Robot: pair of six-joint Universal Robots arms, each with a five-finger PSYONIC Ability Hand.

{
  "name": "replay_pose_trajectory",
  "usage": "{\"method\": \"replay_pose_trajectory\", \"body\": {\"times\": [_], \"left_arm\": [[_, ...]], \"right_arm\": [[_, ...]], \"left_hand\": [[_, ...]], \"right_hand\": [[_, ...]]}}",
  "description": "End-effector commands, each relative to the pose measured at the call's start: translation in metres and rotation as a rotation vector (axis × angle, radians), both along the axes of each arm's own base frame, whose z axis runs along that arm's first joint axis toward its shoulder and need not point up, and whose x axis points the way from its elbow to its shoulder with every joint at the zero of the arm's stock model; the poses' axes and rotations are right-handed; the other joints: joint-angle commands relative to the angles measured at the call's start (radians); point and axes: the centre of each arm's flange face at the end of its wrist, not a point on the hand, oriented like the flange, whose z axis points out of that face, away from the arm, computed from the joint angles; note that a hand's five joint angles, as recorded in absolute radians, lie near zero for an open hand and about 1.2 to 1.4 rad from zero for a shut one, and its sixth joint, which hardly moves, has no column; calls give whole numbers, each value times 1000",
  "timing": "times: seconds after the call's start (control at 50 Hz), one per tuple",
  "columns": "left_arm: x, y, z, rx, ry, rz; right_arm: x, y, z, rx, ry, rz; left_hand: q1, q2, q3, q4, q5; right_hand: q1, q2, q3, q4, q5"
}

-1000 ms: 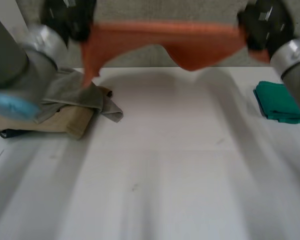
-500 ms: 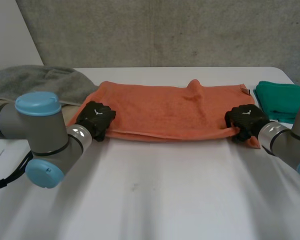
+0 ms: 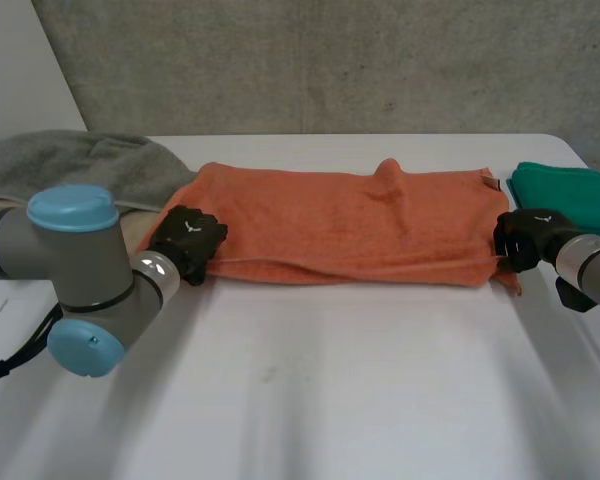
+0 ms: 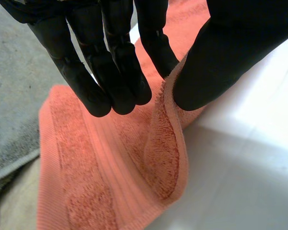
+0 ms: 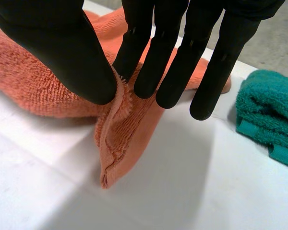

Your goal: Fold the laundry.

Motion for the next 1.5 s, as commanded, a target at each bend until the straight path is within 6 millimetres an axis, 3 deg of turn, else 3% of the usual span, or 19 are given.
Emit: {"method": "replay_pose_trajectory", "body": {"times": [0.02,0.08,0.22,0.3,0.4,0.42,0.48,0.56,0.62,0.68,0.88,1.02,1.04,1.06,1.18,1.26,1.32,1.46,1.5], "left_arm": [[3,-2,-6,26,-14,13],[5,-4,-2,17,-7,20],[3,-5,3,7,2,17],[3,-6,3,6,3,19],[3,-6,0,16,2,20],[2,-6,-1,21,2,20],[2,-6,-4,34,-2,19],[4,-4,-9,68,-12,24],[7,-6,-12,77,-18,32],[9,-9,-14,83,-17,41],[14,-22,-17,86,-1,73],[17,-30,-17,64,1,101],[17,-32,-16,55,4,105],[17,-33,-17,53,4,105],[19,-35,-14,56,4,100],[26,-18,-5,129,-36,41],[36,21,13,232,-116,-31],[62,107,28,486,-310,-95],[64,121,32,504,-336,-127]], "right_arm": [[-4,12,5,-15,128,76],[-6,12,5,-8,110,67],[-4,16,-7,61,76,69],[-3,16,-11,70,73,78],[0,15,-17,61,78,84],[3,14,-21,56,81,91],[3,9,-21,19,77,85],[1,5,-16,-37,82,73],[-2,6,-11,-49,95,64],[-5,8,-8,-50,105,63],[-11,10,-10,-36,138,66],[-11,10,-6,-44,138,63],[-11,11,-5,-46,141,65],[-11,12,-5,-45,142,65],[-10,16,5,-47,152,74],[-8,25,16,-35,218,112],[-14,44,32,-9,380,199],[-38,101,50,119,722,390],[-44,112,51,155,780,425]], "left_hand": [[239,199,208,198,220],[239,199,208,198,220],[239,199,208,198,220],[239,199,208,198,220],[239,199,208,198,220],[239,199,208,198,220],[239,199,208,198,220],[-268,-307,-298,-309,-286],[-470,-510,-501,-511,-489],[-489,-528,-520,-530,-508],[-477,-517,-508,-518,-496],[-96,-136,-127,-137,-115],[154,115,124,113,136],[238,199,207,197,219],[239,199,208,198,220],[239,199,208,198,220],[239,199,208,198,220],[239,199,208,198,220],[239,199,208,198,220]], "right_hand": [[259,216,209,201,240],[259,216,209,201,240],[-220,-263,-270,-277,-239],[-232,-275,-282,-290,-251],[-176,-220,-226,-234,-195],[196,153,146,138,177],[259,216,209,201,240],[259,216,209,201,240],[259,216,209,201,240],[259,216,209,201,240],[259,216,209,201,240],[259,216,209,201,240],[259,216,209,201,240],[259,216,209,201,240],[259,216,209,201,240],[259,216,209,201,240],[259,216,209,201,240],[259,216,209,201,240],[259,216,209,201,240]]}}
